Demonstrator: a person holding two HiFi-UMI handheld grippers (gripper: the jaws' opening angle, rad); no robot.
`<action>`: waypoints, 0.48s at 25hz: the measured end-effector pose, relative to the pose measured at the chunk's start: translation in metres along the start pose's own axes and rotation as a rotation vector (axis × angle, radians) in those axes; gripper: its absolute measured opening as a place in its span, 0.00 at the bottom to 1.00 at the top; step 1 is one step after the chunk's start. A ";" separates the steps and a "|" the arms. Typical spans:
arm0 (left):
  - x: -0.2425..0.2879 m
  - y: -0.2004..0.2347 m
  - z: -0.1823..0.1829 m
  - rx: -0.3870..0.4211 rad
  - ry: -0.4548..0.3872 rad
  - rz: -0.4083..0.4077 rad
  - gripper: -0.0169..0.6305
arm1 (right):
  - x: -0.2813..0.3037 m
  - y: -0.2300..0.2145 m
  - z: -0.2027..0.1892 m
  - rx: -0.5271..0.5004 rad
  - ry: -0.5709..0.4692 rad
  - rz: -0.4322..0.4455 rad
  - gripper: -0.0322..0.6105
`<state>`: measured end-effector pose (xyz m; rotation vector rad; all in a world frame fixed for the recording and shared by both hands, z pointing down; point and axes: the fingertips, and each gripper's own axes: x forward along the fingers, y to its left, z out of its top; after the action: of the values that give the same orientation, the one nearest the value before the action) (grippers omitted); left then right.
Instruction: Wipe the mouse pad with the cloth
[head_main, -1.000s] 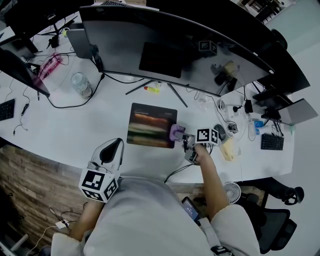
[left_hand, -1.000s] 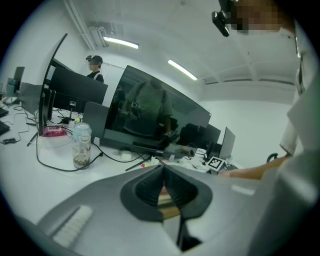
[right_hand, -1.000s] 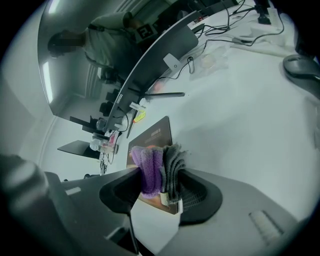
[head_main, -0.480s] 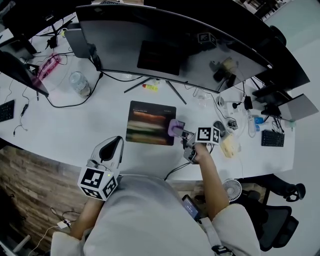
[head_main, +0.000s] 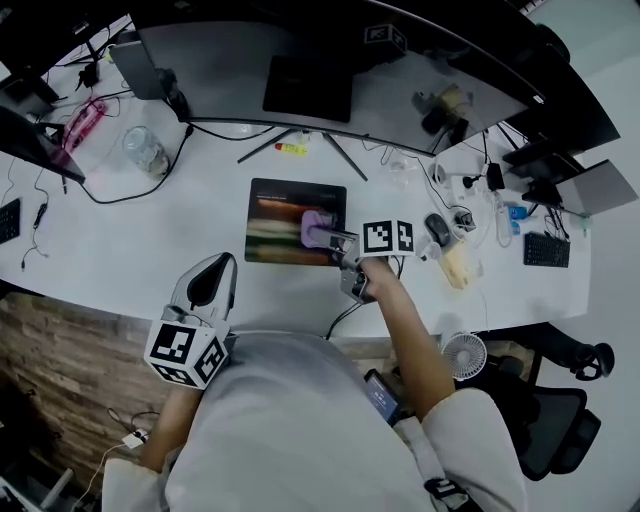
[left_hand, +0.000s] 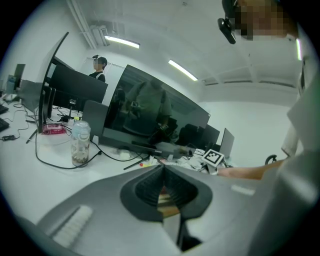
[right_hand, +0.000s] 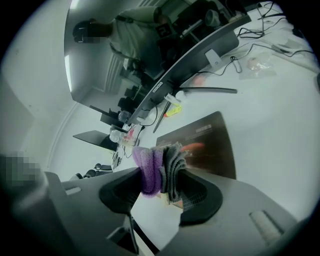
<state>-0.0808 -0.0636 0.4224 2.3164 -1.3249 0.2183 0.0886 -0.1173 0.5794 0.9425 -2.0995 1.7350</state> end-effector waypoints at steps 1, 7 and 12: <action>-0.001 0.001 0.000 0.002 0.000 0.002 0.03 | 0.006 0.005 -0.003 -0.006 0.011 0.010 0.38; 0.001 0.000 -0.001 -0.004 0.004 -0.001 0.03 | 0.036 0.027 -0.023 -0.068 0.092 0.027 0.39; 0.001 0.003 -0.002 -0.005 0.006 0.001 0.03 | 0.061 0.042 -0.041 -0.105 0.147 0.040 0.39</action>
<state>-0.0830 -0.0649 0.4257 2.3092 -1.3219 0.2218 0.0085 -0.0938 0.5922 0.7259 -2.1040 1.6403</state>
